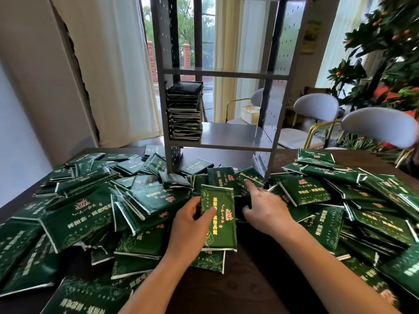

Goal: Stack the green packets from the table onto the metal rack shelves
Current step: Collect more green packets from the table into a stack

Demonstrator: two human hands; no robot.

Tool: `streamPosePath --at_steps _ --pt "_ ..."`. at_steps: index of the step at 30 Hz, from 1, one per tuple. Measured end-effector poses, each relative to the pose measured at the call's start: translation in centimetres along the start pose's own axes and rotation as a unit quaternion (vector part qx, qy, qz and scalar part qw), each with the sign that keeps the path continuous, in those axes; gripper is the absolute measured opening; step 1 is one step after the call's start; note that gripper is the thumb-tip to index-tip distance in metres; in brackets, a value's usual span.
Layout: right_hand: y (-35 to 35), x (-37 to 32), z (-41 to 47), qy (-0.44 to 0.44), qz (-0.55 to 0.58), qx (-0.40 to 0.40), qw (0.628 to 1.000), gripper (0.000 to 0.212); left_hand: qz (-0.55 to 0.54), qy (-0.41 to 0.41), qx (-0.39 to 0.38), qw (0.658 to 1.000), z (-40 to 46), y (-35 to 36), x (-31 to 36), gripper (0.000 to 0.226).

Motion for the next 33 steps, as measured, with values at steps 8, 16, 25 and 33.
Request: streamPosePath --at_steps 8,16,25,33 --pt "-2.9 -0.1 -3.8 -0.068 0.02 0.2 0.977 0.045 -0.011 -0.005 0.008 1.0 0.1 -0.3 -0.2 0.012" --pt "-4.6 3.5 -4.4 0.018 0.209 0.252 0.945 0.026 -0.13 -0.027 0.086 0.987 -0.1 -1.3 -0.3 0.012" --pt "-3.5 3.0 -2.1 -0.007 0.57 0.049 0.82 0.049 -0.121 -0.013 0.079 0.989 0.0 -1.2 -0.3 0.016" --pt "-0.1 -0.6 -3.5 -0.057 0.565 -0.034 0.822 0.039 -0.088 -0.02 -0.026 0.996 -0.2 0.7 0.1 0.011"
Point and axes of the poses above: each hand's wrist, its own z-axis towards the middle knuckle, its own y-axis out of the palm, x = y × z, the point moved 8 cm from there along z, towards the middle knuckle, and after that the axes turned 8 degrees about y, right-handed, at the moved point
